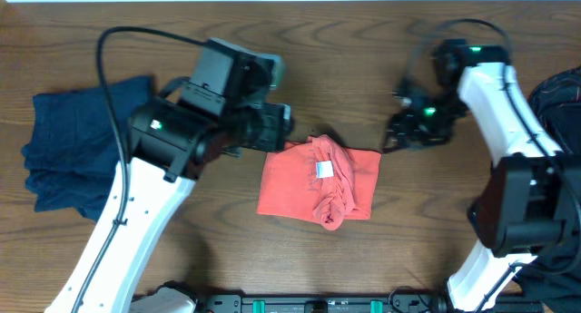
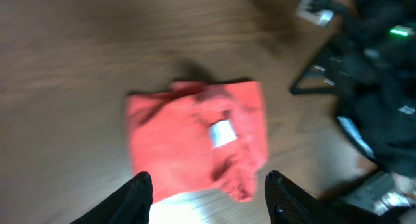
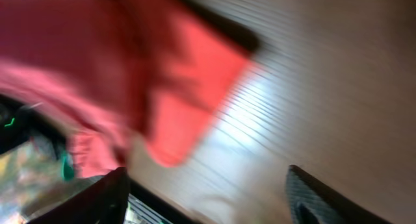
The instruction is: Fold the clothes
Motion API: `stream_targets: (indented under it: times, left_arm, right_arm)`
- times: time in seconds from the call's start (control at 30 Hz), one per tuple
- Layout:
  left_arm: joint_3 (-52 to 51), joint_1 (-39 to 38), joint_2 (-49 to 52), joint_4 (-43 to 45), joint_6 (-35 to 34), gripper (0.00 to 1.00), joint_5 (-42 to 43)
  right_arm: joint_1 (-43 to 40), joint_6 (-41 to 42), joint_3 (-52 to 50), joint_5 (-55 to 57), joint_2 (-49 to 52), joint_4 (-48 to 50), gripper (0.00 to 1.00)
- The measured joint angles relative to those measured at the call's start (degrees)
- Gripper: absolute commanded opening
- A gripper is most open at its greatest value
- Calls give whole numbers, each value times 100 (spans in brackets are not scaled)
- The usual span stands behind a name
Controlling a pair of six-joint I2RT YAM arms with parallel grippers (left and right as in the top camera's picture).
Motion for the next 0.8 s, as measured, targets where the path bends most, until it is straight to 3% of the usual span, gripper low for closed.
stream_targets:
  times: [0.13, 0.33, 0.5, 0.57, 0.6, 0.67, 0.7, 0.8]
  left_arm:
    - [-439, 396, 256, -20, -79, 58, -125]
    - [-1226, 824, 754, 258, -278, 59, -168]
    - [-1714, 1014, 1156, 686, -424, 59, -129]
    - [-1801, 1012, 1355, 754, -448, 59, -72]
    - [-1827, 1008, 1453, 758, -466, 59, -22]
    - [-1836, 1001, 1589, 761, -490, 59, 39]
    - [-1836, 1001, 1639, 763, -507, 59, 57]
    - [-1836, 1001, 1683, 763, -511, 59, 136]
  right_arm:
    - [734, -131, 0, -339, 0, 426, 76]
    - [1810, 195, 0, -256, 0, 1021, 63]
    - [2299, 848, 0, 214, 0, 1335, 66]
    - [2444, 1156, 0, 629, 0, 1405, 55]
    - [2518, 1357, -2, 933, 0, 1425, 35]
    - [2601, 1624, -13, 1362, 0, 1451, 7]
    - [2636, 1825, -31, 1641, 0, 1453, 1]
    - [2658, 2470, -188, 2465, -4, 1429, 1]
